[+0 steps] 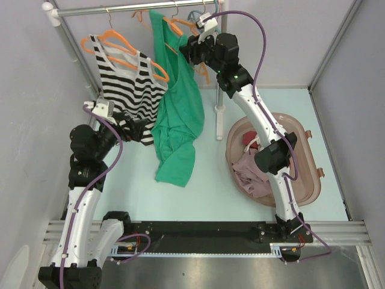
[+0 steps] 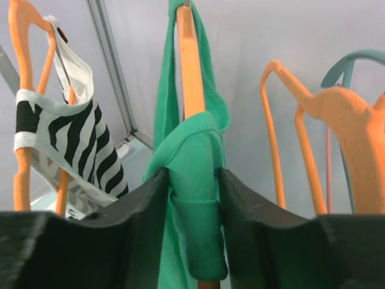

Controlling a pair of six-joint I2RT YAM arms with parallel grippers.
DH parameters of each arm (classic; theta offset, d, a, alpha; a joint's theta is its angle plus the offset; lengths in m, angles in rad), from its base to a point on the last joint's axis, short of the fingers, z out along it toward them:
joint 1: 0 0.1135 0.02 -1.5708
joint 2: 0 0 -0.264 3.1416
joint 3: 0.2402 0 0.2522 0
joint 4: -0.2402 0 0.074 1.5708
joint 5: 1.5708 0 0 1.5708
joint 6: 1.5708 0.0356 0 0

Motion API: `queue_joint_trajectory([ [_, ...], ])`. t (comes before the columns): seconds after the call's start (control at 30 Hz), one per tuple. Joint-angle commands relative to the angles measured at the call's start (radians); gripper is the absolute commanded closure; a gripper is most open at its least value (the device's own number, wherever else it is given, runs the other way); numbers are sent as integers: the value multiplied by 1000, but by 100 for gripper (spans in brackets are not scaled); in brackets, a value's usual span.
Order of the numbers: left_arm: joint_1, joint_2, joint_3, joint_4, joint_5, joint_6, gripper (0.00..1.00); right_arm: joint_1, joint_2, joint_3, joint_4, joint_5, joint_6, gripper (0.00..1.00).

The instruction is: Place the tank top on the hanger

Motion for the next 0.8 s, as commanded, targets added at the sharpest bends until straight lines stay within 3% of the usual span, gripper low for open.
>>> queue_joint_trajectory([
  [0.0, 14, -4, -3, 39, 24, -17, 1, 12, -126, -52, 72, -4, -3, 46],
  [0.2, 14, -10, -6, 40, 27, -15, 0, 39, -196, -99, 51, 60, -68, 18],
  [0.3, 14, -15, -6, 42, 27, -13, 0, 55, -233, -139, 31, 89, -102, 10],
  [0.57, 14, -26, -7, 42, 16, -10, 1, 95, -449, -381, 49, 175, -182, 2],
  [0.77, 14, -50, -20, 36, -21, -6, 1, 176, -710, -707, 92, 246, -219, 1],
])
